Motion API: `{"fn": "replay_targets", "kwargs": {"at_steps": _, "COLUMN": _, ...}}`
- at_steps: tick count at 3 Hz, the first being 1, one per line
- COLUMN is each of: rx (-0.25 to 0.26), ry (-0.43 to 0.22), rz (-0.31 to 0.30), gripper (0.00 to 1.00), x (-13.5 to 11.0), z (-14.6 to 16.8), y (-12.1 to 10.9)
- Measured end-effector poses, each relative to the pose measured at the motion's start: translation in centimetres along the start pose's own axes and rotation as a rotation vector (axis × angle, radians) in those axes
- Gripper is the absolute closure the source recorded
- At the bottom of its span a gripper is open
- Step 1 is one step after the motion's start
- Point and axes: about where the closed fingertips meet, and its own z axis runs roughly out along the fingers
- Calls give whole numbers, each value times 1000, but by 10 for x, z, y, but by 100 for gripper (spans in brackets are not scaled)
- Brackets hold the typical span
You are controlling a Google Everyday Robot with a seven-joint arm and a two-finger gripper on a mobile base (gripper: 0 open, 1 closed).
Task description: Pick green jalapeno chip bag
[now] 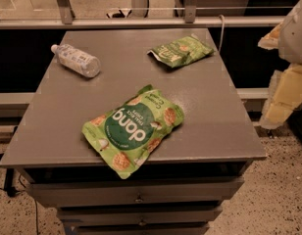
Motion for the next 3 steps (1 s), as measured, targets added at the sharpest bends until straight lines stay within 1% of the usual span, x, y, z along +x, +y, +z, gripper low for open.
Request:
{"fn": "replay_targets", "kwargs": {"at_steps": 1, "rx": 4, "ry": -3, "rz": 0, "gripper": 0, "x": 0, "z": 0, "y": -1}}
{"fn": "replay_targets", "kwargs": {"at_steps": 2, "rx": 30, "ry": -71, "rz": 6, "gripper": 0, "x": -3, "z": 16, "y": -20}}
{"fn": "replay_targets", "kwargs": {"at_steps": 3, "rx": 82, "ry": -194, "rz": 22, "gripper": 0, "x": -5, "z": 53, "y": -61}}
